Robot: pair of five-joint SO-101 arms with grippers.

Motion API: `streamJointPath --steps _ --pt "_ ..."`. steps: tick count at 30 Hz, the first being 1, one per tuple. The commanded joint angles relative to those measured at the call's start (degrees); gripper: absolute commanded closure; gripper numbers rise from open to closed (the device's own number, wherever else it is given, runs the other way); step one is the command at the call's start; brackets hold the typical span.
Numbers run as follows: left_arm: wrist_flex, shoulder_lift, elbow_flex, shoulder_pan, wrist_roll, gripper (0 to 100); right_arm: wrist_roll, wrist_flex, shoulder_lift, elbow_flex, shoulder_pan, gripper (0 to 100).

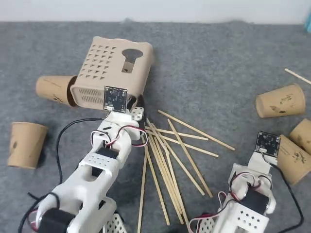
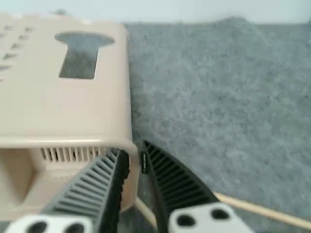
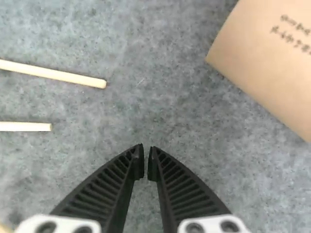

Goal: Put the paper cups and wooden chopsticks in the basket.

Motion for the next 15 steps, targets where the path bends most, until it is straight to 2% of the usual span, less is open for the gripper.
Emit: streamJointPath --steps 1,9,15 --pt "-3.4 -3.3 -2.2 0.4 0.1 99 0.6 0.5 -1.0 -3.4 0.8 96.9" --pt "-3.2 -19.1 0.7 1.1 0.1 99 0.6 0.0 -1.0 -3.4 0.7 96.9" --pt "7.3 -33.1 4.4 11.0 -2.1 99 0.6 0.0 -1.0 -3.4 0.6 96.9"
